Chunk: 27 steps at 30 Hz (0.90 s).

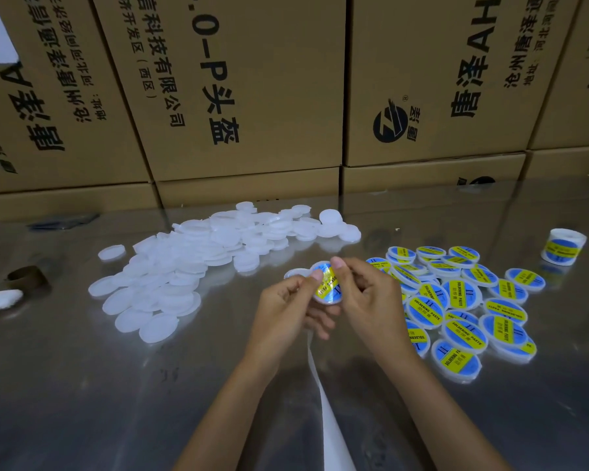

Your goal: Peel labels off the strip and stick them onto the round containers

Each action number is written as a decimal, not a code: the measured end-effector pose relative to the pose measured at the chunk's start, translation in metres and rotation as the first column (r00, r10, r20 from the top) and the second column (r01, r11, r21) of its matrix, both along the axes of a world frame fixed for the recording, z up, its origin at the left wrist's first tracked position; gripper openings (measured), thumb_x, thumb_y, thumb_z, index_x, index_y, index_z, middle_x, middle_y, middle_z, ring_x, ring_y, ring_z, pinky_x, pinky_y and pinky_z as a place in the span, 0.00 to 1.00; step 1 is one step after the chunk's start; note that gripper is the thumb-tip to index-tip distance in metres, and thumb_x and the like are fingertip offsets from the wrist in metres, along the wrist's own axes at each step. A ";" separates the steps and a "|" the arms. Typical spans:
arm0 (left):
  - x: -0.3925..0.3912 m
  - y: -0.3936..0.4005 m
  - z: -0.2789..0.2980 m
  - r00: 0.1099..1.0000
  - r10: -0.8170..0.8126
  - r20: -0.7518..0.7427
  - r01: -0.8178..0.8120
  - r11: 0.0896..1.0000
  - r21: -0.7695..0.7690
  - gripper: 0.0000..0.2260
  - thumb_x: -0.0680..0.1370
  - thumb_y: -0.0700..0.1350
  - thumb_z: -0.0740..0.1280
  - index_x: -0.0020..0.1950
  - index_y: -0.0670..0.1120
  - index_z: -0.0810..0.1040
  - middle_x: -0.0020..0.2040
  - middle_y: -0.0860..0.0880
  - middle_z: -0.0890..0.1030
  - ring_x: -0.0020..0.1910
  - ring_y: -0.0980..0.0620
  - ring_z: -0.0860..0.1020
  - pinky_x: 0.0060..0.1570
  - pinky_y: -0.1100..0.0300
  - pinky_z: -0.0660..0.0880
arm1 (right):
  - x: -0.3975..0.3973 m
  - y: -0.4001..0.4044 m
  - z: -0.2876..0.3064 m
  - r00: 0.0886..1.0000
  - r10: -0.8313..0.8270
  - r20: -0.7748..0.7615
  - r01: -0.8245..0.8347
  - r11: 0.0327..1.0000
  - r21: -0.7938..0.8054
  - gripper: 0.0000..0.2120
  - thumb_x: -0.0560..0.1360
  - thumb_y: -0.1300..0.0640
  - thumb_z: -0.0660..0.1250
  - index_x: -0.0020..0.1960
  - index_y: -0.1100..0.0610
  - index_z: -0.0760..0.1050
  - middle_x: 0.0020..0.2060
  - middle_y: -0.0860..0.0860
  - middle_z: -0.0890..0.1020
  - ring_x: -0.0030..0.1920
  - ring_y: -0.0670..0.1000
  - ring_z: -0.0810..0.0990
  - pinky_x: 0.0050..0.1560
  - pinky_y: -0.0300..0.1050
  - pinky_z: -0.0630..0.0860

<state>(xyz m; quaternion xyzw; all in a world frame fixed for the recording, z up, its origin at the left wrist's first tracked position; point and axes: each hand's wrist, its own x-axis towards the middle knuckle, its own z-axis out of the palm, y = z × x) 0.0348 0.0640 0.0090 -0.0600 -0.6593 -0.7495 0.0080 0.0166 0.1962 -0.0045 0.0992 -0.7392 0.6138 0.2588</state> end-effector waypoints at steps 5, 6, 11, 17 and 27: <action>-0.003 -0.008 -0.002 0.990 -0.034 -0.138 0.021 0.996 -0.091 0.14 0.78 0.36 0.71 0.61 0.47 0.76 0.39 0.41 0.80 0.28 0.48 0.76 0.26 0.57 0.75 | 0.001 0.002 0.002 0.998 0.065 0.018 -0.065 0.998 -0.027 0.10 0.80 0.51 0.65 0.44 0.50 0.83 0.33 0.53 0.82 0.37 0.56 0.80 0.38 0.51 0.75; -0.003 -0.010 -0.001 0.988 -0.047 -0.146 0.033 0.995 -0.098 0.14 0.77 0.35 0.71 0.61 0.46 0.77 0.40 0.41 0.80 0.28 0.48 0.76 0.26 0.58 0.75 | 0.002 0.002 0.003 0.996 0.091 0.023 -0.090 0.995 -0.037 0.11 0.81 0.51 0.65 0.44 0.51 0.83 0.34 0.54 0.83 0.37 0.55 0.80 0.39 0.51 0.75; -0.002 -0.012 -0.001 0.989 0.032 -0.145 -0.031 0.999 0.012 0.12 0.74 0.34 0.74 0.54 0.41 0.76 0.43 0.41 0.85 0.30 0.42 0.82 0.29 0.56 0.79 | 0.004 -0.001 0.009 0.970 0.222 0.094 -0.208 0.968 -0.142 0.16 0.83 0.51 0.60 0.46 0.55 0.84 0.27 0.45 0.81 0.31 0.38 0.76 0.30 0.33 0.70; -0.004 -0.014 -0.004 0.981 0.162 -0.105 -0.143 0.975 0.168 0.11 0.76 0.37 0.73 0.47 0.41 0.70 0.45 0.36 0.85 0.35 0.38 0.85 0.31 0.55 0.81 | 0.007 -0.007 0.007 0.906 0.398 0.144 -0.380 0.915 -0.138 0.11 0.76 0.56 0.72 0.58 0.52 0.79 0.37 0.48 0.85 0.36 0.42 0.81 0.36 0.33 0.76; -0.004 -0.016 -0.005 0.984 0.132 -0.122 -0.120 0.987 0.103 0.10 0.79 0.42 0.70 0.45 0.42 0.70 0.39 0.35 0.84 0.35 0.35 0.85 0.28 0.57 0.80 | 0.003 -0.003 -0.001 0.946 0.320 0.053 -0.314 0.943 -0.108 0.10 0.81 0.60 0.65 0.60 0.58 0.80 0.25 0.37 0.77 0.25 0.37 0.75 0.28 0.25 0.67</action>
